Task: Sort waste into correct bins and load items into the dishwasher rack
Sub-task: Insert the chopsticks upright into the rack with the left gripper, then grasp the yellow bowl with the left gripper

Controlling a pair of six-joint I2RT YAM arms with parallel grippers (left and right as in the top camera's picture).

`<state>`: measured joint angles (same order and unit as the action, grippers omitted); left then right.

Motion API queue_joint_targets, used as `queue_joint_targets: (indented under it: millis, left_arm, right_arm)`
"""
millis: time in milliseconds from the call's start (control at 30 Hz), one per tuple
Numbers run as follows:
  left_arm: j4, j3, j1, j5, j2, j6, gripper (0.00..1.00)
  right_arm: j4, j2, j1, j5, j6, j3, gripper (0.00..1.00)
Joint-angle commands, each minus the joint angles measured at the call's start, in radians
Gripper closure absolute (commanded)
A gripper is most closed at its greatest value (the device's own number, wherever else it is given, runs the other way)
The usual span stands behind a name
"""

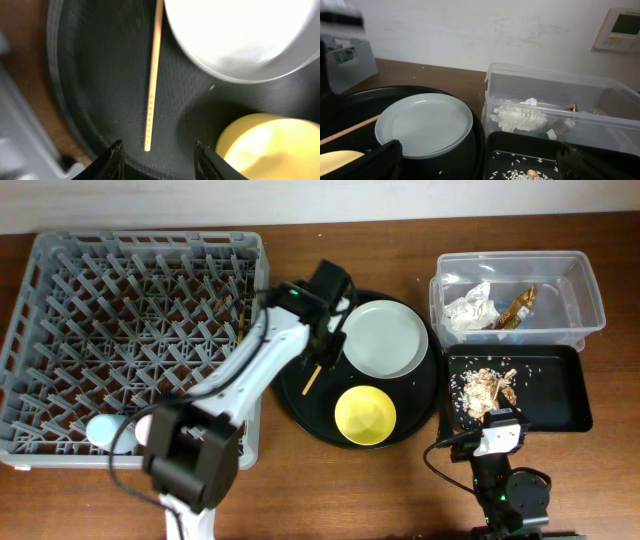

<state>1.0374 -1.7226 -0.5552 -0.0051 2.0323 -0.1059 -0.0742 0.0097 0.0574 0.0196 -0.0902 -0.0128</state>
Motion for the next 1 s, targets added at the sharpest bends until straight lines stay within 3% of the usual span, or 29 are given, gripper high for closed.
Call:
queue_joint_targets:
  millis: [0,133,233,267,367,500,633,733,900,933,967]
  left_arm:
    - [-0.040,0.017,0.006,-0.045,0.111,0.009,0.62]
    - [-0.089,0.017,0.006,-0.044,0.216,0.032,0.63]
    - [-0.116,0.019,0.006,-0.040,0.266,0.032,0.95]
    - [-0.108,0.018,0.006,-0.036,0.267,0.032,1.00]
    - [0.047,-0.084,0.020,-0.038,0.220,0.022,1.00]
    - [0.304,-0.344,0.114,-0.047,0.033,-0.013,1.00]
    - [0.409,-0.353,0.264,-0.079,-0.076,-0.092,1.00]
    - [0.368,-0.227,0.336,-0.074,-0.065,-0.118,1.00]
    - [0.151,0.066,0.340,-0.036,-0.065,-0.073,1.00]
    - [0.113,0.113,0.340,-0.036,-0.065,-0.080,0.98]
    - [0.111,0.118,0.340,-0.023,-0.065,-0.084,0.81]
  right_arm:
    - [-0.001,-0.006,-0.005,0.005,-0.007,0.007,0.01]
    - [-0.001,-0.006,-0.005,0.005,-0.007,0.007,0.01]
    - [-0.001,-0.006,-0.005,0.005,-0.007,0.007,0.02]
    - [-0.001,-0.006,-0.005,0.005,-0.007,0.007,0.02]
    - [-0.001,-0.006,-0.005,0.005,-0.007,0.007,0.02]
    - [-0.001,-0.006,-0.005,0.005,-0.007,0.007,0.01]
    - [-0.001,-0.006,-0.005,0.005,-0.007,0.007,0.02]
    - [-0.001,-0.006,-0.005,0.005,-0.007,0.007,0.01]
    - [-0.001,-0.006,-0.005,0.005,-0.007,0.007,0.02]
    - [-0.001,-0.006,-0.005,0.005,-0.007,0.007,0.02]
    - [-0.001,-0.006,-0.005,0.005,-0.007,0.007,0.02]
